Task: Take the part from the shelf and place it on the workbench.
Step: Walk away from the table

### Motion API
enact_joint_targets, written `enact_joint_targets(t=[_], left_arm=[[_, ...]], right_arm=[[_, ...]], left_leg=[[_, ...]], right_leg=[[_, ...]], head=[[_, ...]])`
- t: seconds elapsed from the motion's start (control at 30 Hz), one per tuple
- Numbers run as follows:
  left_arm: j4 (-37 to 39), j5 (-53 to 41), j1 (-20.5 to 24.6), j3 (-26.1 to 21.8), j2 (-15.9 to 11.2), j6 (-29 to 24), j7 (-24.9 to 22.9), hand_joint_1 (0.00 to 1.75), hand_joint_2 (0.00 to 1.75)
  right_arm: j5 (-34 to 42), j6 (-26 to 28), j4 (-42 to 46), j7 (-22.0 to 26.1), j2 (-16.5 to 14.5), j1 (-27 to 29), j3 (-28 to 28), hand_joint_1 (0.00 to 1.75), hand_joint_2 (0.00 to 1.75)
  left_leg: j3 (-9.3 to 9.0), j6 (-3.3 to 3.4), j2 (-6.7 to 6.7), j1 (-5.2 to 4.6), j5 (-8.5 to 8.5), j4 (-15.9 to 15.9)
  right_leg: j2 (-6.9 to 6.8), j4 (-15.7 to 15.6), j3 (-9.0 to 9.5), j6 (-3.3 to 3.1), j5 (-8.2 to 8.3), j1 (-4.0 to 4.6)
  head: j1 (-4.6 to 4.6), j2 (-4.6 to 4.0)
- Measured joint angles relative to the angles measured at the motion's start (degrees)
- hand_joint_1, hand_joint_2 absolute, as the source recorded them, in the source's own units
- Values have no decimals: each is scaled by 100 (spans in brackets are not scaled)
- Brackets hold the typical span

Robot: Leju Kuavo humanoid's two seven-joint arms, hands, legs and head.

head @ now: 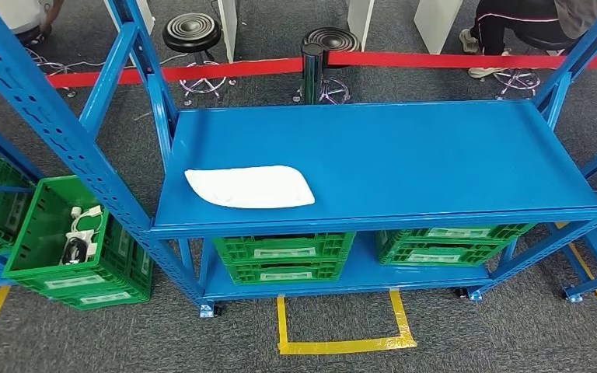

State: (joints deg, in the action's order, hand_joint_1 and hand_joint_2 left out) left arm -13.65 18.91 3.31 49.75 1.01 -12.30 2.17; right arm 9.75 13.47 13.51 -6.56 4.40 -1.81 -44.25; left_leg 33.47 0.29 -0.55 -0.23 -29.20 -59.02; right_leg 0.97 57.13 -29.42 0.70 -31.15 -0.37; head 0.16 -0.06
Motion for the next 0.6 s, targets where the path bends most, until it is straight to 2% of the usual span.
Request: enact_joint_targets(t=[0.6], left_arm=[[-399, -1202, -664, -2478, -40, 764, -128, 0, 175]], right_arm=[[-621, -850, 408, 399, -182, 623, 2102, 0, 175]], left_leg=[[-6, 3, 11, 0, -6, 2]], right_leg=[[2, -4, 2, 0, -5, 0]], head=[[5, 1]])
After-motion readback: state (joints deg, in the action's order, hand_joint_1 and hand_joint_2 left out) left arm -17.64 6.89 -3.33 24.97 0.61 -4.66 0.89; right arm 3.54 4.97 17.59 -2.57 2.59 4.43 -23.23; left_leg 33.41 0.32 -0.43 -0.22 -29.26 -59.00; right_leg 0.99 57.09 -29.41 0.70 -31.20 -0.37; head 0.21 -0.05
